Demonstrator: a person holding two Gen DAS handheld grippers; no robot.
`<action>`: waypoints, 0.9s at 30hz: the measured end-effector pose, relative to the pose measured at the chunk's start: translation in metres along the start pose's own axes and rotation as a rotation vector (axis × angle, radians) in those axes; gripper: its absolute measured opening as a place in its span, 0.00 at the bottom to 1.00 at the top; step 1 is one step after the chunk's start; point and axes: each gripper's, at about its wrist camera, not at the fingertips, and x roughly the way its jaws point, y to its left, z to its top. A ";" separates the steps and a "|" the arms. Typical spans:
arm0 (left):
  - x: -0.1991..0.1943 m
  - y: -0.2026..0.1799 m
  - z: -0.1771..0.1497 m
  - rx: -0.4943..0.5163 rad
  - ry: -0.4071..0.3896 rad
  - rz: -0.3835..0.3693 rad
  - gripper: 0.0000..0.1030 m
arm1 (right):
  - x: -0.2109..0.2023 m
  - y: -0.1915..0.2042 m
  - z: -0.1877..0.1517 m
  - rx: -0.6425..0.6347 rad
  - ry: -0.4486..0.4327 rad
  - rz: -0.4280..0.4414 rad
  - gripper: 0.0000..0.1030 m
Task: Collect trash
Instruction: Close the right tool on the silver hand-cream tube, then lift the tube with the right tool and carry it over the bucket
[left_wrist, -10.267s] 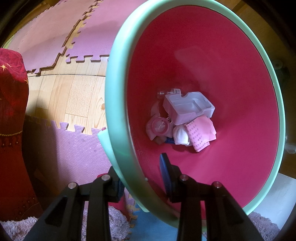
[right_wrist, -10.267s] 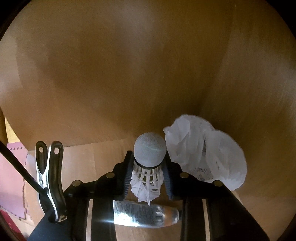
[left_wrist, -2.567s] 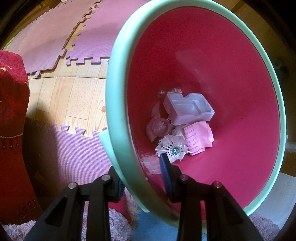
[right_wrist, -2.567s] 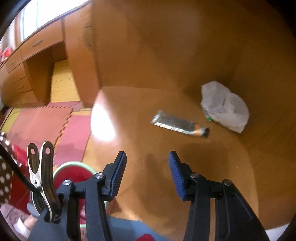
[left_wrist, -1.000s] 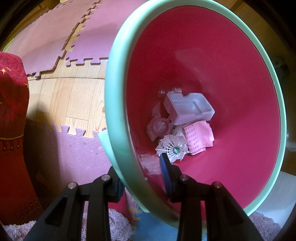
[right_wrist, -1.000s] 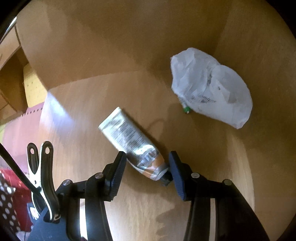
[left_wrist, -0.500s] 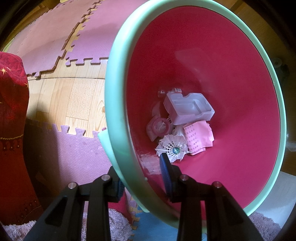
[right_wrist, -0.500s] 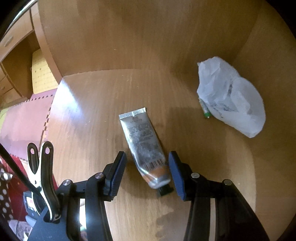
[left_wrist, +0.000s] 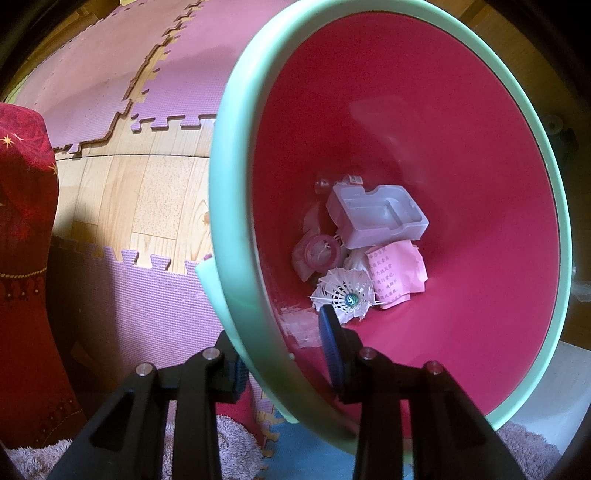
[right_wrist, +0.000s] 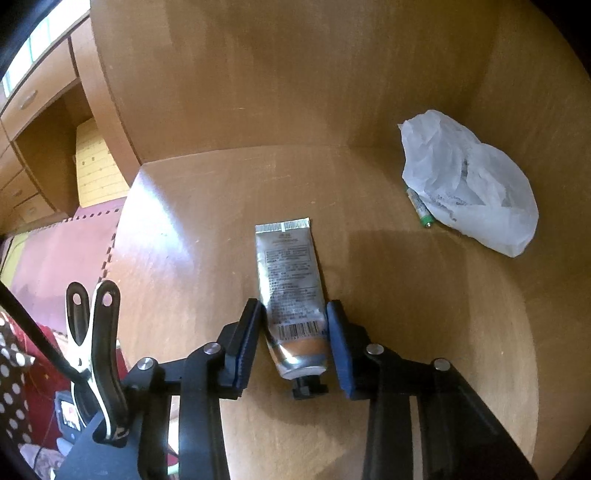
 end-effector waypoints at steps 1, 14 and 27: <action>0.000 0.000 0.000 0.001 0.000 0.000 0.35 | -0.002 0.001 -0.004 0.002 -0.007 -0.001 0.35; 0.000 0.000 0.000 0.000 0.000 0.000 0.35 | -0.031 0.018 -0.033 -0.012 -0.056 0.080 0.35; 0.000 0.000 0.000 0.000 0.000 0.000 0.35 | -0.046 0.073 -0.055 -0.070 -0.092 0.195 0.35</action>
